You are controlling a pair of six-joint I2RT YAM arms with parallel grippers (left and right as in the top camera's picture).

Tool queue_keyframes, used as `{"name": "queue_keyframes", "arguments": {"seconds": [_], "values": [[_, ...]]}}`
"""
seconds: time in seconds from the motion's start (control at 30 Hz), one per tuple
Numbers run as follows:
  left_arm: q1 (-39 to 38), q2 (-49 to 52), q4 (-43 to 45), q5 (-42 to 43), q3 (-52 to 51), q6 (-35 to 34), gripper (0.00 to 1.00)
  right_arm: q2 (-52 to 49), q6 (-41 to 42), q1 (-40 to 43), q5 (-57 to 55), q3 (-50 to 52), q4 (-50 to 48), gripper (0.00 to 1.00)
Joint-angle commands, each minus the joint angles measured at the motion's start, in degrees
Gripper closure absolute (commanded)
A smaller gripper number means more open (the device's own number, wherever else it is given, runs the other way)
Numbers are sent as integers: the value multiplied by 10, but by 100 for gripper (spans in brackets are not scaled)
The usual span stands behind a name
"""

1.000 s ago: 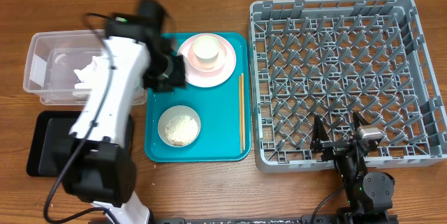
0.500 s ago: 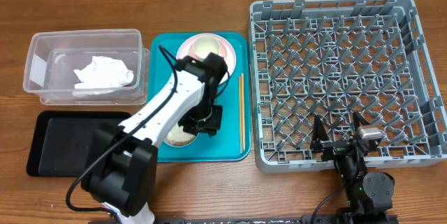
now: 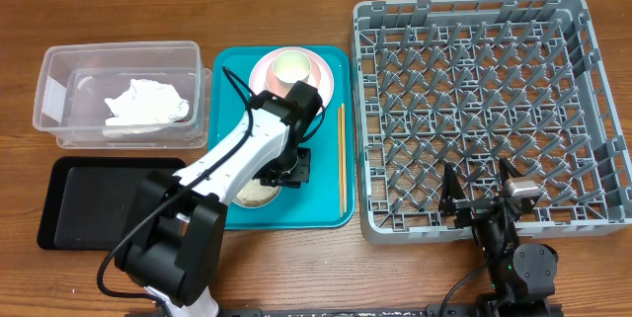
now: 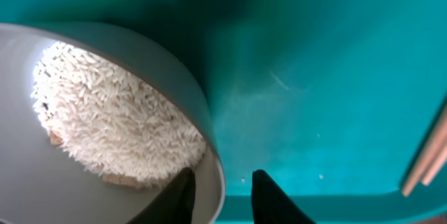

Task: Sort waste into correct bins and load items into the dishwasher
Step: 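Grasp the rim of the white rice bowl with the left gripper, then tip the bowl over the black tray with the left gripper, pouring rice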

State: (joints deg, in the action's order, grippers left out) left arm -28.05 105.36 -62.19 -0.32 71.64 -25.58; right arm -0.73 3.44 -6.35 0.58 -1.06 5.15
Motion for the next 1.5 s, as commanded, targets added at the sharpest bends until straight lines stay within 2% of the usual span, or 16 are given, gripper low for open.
{"name": "queue_keyframes", "arguments": {"seconds": [0.0, 0.07, 0.3, 0.47, 0.7, 0.83, 1.0, 1.03, 1.2, 1.3, 1.47], "values": [[-2, -8, 20, -12, -23, -8, 82, 6, 2, 4, -5, 6, -3, 0], [-2, -8, 23, -12, -28, -8, 96, 6, 2, 4, -5, 6, -3, 0], [-1, -10, 17, -12, -14, -8, 96, 6, 2, 4, -5, 6, -3, 0], [-1, -28, -26, -12, 29, -1, 96, 6, 2, 4, -5, 6, -3, 0], [5, -139, -83, -13, 59, 1, 96, 6, 2, 4, -5, 6, -3, 0], [40, -211, -114, -13, 59, 2, 96, 6, 2, 4, -5, 6, -3, 0], [149, -275, -144, 50, 59, 67, 96, 6, 2, 4, -5, 6, -3, 0], [212, -289, -149, 88, 59, 102, 96, 6, 2, 4, -5, 6, -3, 0], [376, -291, -156, 183, 56, 177, 96, 6, 2, 4, -5, 6, -3, 0], [465, -287, -149, 260, 47, 200, 96, 6, 2, 4, -5, 6, -3, 0], [586, -285, -92, 356, 10, 203, 96, 6, 2, 4, -5, 6, -3, 0]]}}
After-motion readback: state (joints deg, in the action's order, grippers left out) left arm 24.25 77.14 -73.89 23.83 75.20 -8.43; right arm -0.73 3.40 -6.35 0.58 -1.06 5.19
